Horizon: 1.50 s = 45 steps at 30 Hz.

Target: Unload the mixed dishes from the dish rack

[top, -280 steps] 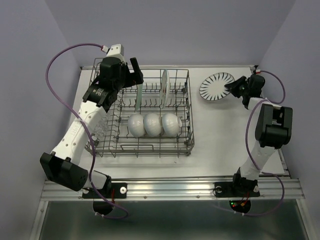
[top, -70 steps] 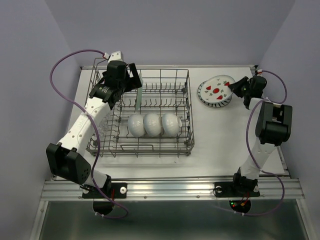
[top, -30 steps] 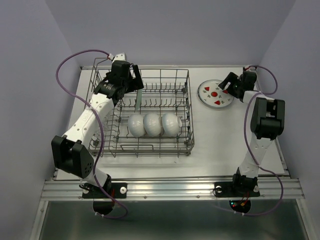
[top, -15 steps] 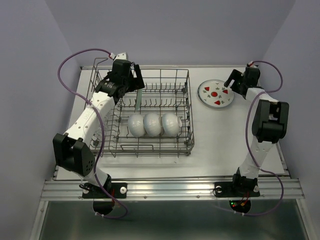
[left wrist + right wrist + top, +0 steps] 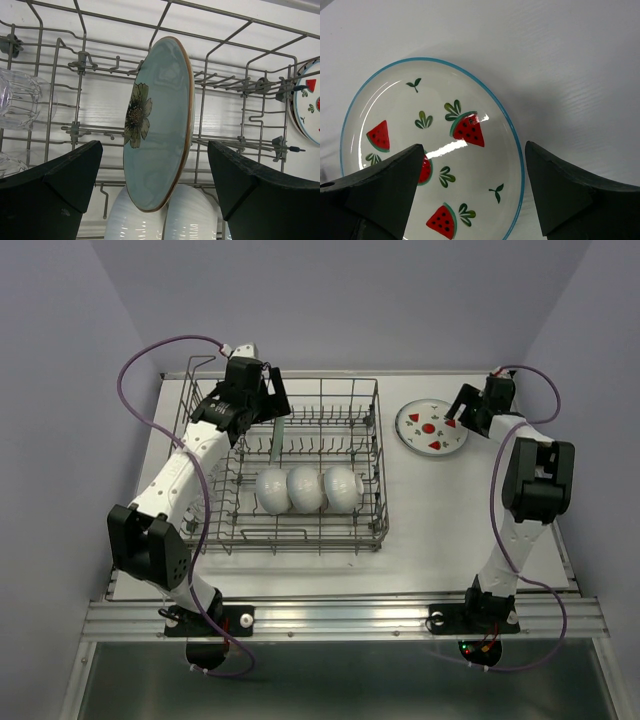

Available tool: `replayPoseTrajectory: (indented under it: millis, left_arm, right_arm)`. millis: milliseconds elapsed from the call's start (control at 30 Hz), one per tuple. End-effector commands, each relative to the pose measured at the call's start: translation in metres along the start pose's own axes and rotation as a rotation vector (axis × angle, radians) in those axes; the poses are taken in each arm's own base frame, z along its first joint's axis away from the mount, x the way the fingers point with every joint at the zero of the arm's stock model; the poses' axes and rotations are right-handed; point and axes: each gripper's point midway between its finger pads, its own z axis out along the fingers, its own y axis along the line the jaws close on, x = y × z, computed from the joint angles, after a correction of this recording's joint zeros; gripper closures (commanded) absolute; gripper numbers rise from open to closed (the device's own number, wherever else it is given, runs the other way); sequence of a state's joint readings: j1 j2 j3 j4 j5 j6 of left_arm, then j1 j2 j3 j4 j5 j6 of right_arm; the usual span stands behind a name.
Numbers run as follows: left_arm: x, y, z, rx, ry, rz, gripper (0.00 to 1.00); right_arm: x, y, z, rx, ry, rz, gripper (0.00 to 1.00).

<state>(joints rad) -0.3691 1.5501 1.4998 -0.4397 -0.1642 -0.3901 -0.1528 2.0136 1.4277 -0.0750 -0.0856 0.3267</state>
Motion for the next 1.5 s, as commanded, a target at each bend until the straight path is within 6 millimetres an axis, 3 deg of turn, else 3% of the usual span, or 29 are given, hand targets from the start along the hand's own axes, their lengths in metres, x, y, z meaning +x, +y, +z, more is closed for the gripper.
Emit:
replayPoseTrajectory:
  millis: [0, 167, 333, 433, 600, 667, 800, 1033, 1100, 1133, 1267, 1333, 1467]
  left_arm:
    - [-0.020, -0.009, -0.005, 0.027, -0.043, -0.002, 0.01]
    - [-0.017, -0.006, -0.004, 0.018, -0.035, -0.002, 0.01]
    - [-0.016, -0.007, -0.005, 0.025, -0.035, -0.004, 0.01]
    - [-0.016, -0.008, -0.005, 0.031, -0.032, -0.006, 0.01]
    - [-0.011, -0.008, -0.002, 0.027, -0.014, 0.002, 0.01]
    - [-0.008, -0.007, 0.000, 0.017, -0.002, 0.006, 0.01]
    - [-0.006, -0.008, 0.006, 0.019, 0.011, 0.020, 0.03]
    - [0.002, -0.029, 0.011, 0.132, 0.050, 0.043, 0.25]
    - [0.003, -0.028, 0.015, 0.126, 0.054, 0.040, 0.29]
    - [0.004, -0.027, 0.015, 0.117, 0.058, 0.041, 0.35]
    - [0.006, -0.023, 0.020, 0.097, 0.062, 0.034, 0.43]
    - [0.007, -0.023, 0.021, 0.107, 0.066, 0.020, 0.55]
    - [0.004, -0.024, 0.020, 0.158, 0.061, -0.009, 0.66]
  right_arm:
    - [-0.009, 0.011, 0.010, -0.002, -0.018, -0.005, 0.12]
    - [-0.001, 0.015, 0.015, -0.010, 0.007, 0.010, 0.12]
    - [0.004, 0.034, 0.015, -0.054, 0.018, -0.006, 0.12]
    - [-0.004, 0.031, 0.012, -0.027, -0.008, 0.004, 0.12]
    - [-0.030, 0.006, -0.003, 0.146, -0.113, 0.034, 0.08]
    - [-0.043, 0.000, -0.017, 0.191, -0.159, 0.046, 0.01]
    - [-0.057, 0.000, -0.040, 0.212, -0.209, 0.066, 0.00]
    - [-0.062, 0.001, -0.077, 0.228, -0.228, 0.115, 0.00]
    - [-0.061, 0.003, -0.087, 0.217, -0.232, 0.126, 0.00]
    - [-0.061, 0.005, -0.091, 0.210, -0.232, 0.135, 0.00]
    - [-0.054, 0.025, -0.104, 0.099, -0.195, 0.141, 0.00]
    - [-0.050, 0.035, -0.112, 0.044, -0.180, 0.147, 0.00]
    - [-0.039, 0.056, -0.124, -0.077, -0.128, 0.155, 0.00]
